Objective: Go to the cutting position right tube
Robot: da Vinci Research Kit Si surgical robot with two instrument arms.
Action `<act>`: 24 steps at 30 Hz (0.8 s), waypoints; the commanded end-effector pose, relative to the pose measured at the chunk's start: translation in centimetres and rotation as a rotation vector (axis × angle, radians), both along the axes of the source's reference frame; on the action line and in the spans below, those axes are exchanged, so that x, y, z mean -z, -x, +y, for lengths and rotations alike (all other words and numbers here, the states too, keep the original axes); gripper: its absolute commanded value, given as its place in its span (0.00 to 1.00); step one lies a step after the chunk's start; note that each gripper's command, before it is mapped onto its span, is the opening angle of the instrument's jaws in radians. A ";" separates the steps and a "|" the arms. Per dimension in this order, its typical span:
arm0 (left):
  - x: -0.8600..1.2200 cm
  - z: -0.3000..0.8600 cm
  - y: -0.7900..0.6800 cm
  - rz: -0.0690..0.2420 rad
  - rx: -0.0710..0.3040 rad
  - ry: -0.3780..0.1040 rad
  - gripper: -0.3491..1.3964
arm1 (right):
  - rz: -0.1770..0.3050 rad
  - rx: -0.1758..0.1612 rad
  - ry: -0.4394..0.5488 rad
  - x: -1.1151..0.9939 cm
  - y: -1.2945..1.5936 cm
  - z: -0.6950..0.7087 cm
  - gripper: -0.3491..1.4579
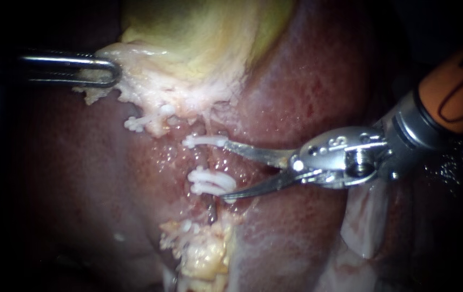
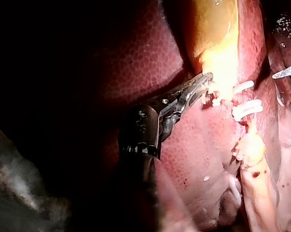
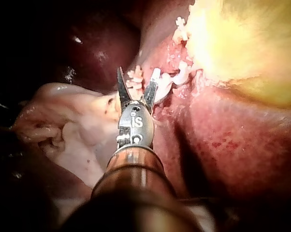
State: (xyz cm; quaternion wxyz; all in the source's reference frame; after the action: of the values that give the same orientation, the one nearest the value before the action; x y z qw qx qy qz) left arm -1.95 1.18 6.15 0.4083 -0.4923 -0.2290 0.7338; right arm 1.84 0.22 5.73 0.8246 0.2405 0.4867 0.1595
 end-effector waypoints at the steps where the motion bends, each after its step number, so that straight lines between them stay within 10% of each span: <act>1: 0.00 0.00 0.00 0.000 0.000 0.000 0.00 | 0.001 -0.002 0.000 -0.02 0.00 -0.02 0.96; 24: 0.01 -0.01 0.00 0.000 0.001 0.000 0.00 | -0.065 0.036 -0.061 -1.09 0.07 -0.21 0.96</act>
State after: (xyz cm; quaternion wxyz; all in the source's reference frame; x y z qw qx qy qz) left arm -1.95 1.17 6.14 0.4085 -0.4923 -0.2287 0.7338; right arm 1.77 0.02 6.86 0.8346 0.2710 0.4490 0.1686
